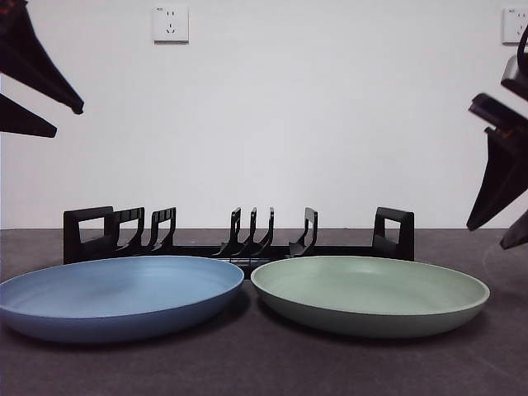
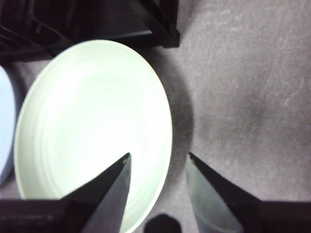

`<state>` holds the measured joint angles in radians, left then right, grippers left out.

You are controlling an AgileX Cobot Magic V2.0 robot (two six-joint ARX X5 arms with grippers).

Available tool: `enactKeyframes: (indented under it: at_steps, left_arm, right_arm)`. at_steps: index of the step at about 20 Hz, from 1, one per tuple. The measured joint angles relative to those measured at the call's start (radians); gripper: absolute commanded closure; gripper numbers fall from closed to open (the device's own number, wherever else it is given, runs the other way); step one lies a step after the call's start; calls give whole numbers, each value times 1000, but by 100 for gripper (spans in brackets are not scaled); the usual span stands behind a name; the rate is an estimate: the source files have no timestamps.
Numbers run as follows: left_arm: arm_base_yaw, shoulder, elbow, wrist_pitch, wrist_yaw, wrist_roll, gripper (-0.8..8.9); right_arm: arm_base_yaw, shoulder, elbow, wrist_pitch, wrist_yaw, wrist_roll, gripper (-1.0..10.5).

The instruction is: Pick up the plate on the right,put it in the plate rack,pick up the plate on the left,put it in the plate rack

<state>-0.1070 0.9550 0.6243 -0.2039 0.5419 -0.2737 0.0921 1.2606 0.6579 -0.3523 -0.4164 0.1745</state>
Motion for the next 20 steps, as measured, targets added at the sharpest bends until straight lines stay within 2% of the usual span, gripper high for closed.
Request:
enactKeyframes:
  at_steps: [8,9,11,12,20]
  left_arm:
    - [-90,12,67,6,-68,0,557]
    - [-96,14,67,6,-70,0,557]
    - [-102,16,67,6,-73,1,557]
    - [-105,17,67,6,-77,1,557]
    - [-122,18,67,72,-39,45,561]
  right_arm:
    - [27,203,1,101,-8,-3,762]
    - [32,221,1,107,-24,-3,788]
    - [46,235,1,108,-25,-3,929]
    - [47,235,0,109,-26,-3,960]
    - [47,210,3,76,-25,47,959]
